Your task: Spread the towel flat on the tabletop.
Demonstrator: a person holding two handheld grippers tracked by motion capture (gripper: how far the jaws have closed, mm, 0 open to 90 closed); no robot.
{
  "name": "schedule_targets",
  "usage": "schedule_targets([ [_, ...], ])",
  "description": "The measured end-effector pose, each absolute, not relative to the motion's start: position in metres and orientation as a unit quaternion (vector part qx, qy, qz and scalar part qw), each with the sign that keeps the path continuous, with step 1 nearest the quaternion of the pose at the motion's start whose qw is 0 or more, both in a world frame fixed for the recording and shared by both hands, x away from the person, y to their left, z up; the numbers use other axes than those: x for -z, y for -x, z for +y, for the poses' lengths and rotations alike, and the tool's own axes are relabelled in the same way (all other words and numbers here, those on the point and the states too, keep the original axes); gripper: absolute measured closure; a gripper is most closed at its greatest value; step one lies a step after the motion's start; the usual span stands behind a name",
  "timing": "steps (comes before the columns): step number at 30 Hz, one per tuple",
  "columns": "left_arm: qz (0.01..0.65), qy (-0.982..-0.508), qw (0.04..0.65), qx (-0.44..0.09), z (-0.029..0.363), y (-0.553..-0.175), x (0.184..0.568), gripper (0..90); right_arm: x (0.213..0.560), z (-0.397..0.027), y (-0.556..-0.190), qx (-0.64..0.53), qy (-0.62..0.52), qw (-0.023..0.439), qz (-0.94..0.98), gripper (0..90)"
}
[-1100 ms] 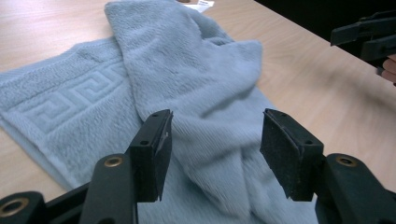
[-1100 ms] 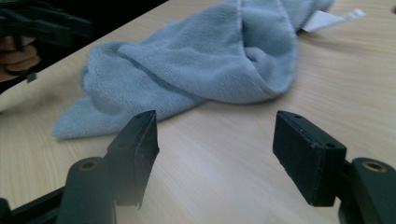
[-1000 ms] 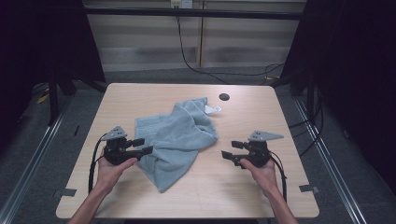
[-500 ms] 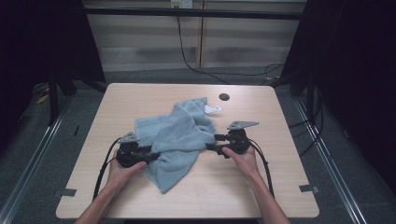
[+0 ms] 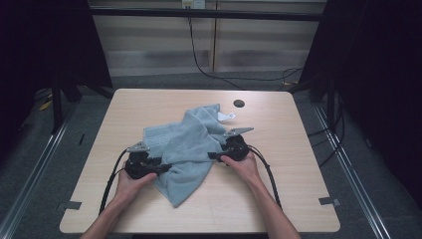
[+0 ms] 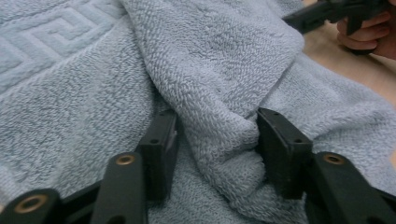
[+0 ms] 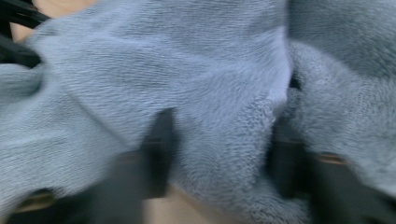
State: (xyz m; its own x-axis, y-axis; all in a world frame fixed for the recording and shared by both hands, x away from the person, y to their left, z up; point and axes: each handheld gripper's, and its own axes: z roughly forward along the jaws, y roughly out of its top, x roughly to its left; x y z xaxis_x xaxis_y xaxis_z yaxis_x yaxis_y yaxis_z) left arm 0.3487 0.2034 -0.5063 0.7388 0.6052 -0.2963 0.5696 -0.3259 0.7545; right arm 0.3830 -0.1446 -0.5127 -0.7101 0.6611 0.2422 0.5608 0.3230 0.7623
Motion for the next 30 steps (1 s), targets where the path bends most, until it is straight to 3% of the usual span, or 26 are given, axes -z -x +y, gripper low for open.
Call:
schedule_targets([
  [3, 0.352, -0.819, 0.453, -0.02, 0.201, -0.345, 0.505, 57.7, 0.513, -0.144, -0.375, -0.444, -0.371, 0.038, 0.815, 69.6],
  [6, 0.34, -0.824, 0.452, -0.014, 0.197, -0.34, 0.504, 63.0, 0.512, -0.148, -0.365, -0.441, -0.373, 0.03, 0.816, 75.4],
  [17, 0.284, -0.856, 0.432, 0.003, 0.204, -0.282, 0.496, 65.4, 0.504, -0.15, -0.291, -0.422, -0.339, 0.038, 0.84, 75.1],
  [21, 0.282, -0.854, 0.436, 0.009, 0.212, -0.258, 0.494, 61.6, 0.502, -0.145, -0.262, -0.423, -0.332, 0.024, 0.843, 72.4],
  [26, 0.3, -0.83, 0.47, 0.023, 0.224, -0.256, 0.487, 47.7, 0.49, -0.152, -0.243, -0.433, -0.319, 0.023, 0.843, 55.3],
  [30, 0.291, -0.824, 0.486, 0.004, 0.217, -0.27, 0.475, 40.4, 0.475, -0.171, -0.249, -0.469, -0.342, 0.041, 0.813, 45.7],
])
